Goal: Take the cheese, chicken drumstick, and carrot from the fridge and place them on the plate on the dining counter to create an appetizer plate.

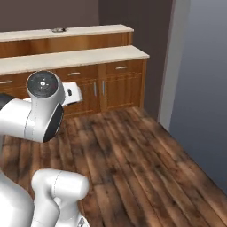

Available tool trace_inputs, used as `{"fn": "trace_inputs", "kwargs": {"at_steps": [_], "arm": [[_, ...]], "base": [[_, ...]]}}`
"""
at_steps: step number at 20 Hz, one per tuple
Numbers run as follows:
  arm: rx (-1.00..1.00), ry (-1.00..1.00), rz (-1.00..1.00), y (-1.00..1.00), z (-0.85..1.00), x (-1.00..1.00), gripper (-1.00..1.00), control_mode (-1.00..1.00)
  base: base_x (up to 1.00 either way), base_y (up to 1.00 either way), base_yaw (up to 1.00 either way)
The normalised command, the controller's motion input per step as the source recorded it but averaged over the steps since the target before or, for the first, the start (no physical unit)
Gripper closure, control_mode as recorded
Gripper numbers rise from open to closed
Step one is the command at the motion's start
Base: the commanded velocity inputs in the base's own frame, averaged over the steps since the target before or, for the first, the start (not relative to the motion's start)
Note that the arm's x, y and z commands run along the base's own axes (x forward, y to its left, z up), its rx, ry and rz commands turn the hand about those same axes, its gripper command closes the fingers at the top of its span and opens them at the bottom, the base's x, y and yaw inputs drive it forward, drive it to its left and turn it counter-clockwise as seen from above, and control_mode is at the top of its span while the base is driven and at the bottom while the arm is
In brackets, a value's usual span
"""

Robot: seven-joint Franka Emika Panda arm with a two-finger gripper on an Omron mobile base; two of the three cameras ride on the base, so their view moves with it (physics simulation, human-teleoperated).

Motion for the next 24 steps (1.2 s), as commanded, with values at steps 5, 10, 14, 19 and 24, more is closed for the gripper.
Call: {"fn": "trace_inputs", "kwargs": {"at_steps": [5, 10, 14, 19, 24], "arm": [[0.0, 0.0, 0.0, 0.0, 0.0, 0.0, 1.0, 1.0], [0.0, 0.0, 0.0, 0.0, 0.0, 0.0, 1.0, 1.0], [0.0, 0.0, 0.0, 0.0, 0.0, 0.0, 1.0, 1.0], [0.0, 0.0, 0.0, 0.0, 0.0, 0.0, 1.0, 1.0], [0.0, 0.0, 0.0, 0.0, 0.0, 0.0, 1.0, 1.0]], "base": [[0.74, 0.08, 0.33], [0.73, 0.09, 0.36], [0.6, 0.14, 0.38], [0.56, 0.12, 0.38], [0.63, 0.0, 0.38]]}}
